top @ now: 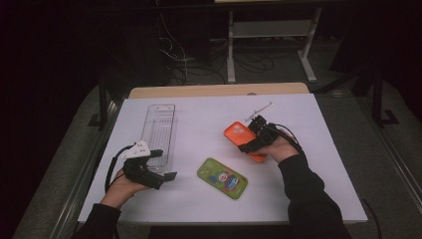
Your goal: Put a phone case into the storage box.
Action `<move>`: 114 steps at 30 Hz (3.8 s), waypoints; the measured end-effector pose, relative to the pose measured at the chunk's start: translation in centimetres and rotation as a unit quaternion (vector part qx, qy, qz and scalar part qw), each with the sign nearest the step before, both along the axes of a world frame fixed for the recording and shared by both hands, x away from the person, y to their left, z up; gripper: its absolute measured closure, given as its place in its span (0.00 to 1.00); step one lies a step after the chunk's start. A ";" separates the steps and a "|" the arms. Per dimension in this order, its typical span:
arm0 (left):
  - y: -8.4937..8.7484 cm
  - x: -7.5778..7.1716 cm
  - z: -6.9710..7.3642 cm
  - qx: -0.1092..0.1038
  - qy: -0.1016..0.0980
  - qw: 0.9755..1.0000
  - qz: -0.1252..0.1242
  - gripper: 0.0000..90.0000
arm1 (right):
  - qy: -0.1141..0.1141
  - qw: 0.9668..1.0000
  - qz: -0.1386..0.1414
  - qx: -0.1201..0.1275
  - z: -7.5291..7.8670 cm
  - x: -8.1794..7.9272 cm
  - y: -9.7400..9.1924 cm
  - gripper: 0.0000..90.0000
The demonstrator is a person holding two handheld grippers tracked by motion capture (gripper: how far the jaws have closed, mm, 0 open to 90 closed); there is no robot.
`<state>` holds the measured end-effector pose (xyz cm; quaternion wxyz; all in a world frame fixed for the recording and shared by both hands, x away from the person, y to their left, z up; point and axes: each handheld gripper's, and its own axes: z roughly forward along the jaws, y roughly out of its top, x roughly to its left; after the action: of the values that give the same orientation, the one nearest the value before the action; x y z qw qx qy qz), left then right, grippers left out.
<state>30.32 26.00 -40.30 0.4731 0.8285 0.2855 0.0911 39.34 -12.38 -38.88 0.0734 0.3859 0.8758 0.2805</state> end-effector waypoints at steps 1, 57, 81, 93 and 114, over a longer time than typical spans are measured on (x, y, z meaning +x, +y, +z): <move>0.0 0.0 0.0 0.000 0.000 1.000 0.000 0.00 | 0.000 1.000 0.000 0.000 0.0 0.0 0.0 0.17; -12.4 5.6 3.7 0.037 0.001 0.978 -0.205 0.00 | -0.028 0.983 0.180 0.002 1.0 -2.7 -3.3 0.17; -13.7 4.5 2.7 0.071 0.012 0.963 -0.260 0.00 | -0.018 0.951 0.308 -0.012 -0.1 -4.8 1.4 0.17; -14.7 4.0 1.8 0.104 0.019 0.951 -0.290 0.00 | -0.021 0.938 0.347 -0.009 0.2 -5.8 3.2 0.17; -16.1 3.1 0.3 0.147 0.030 0.940 -0.307 0.09 | -0.033 0.930 0.366 0.005 0.8 -6.4 4.0 0.17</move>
<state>33.41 9.88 -40.05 0.3421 0.9386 0.0149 -0.0425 32.89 -8.40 -38.09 -0.0079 0.0293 0.9518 0.3051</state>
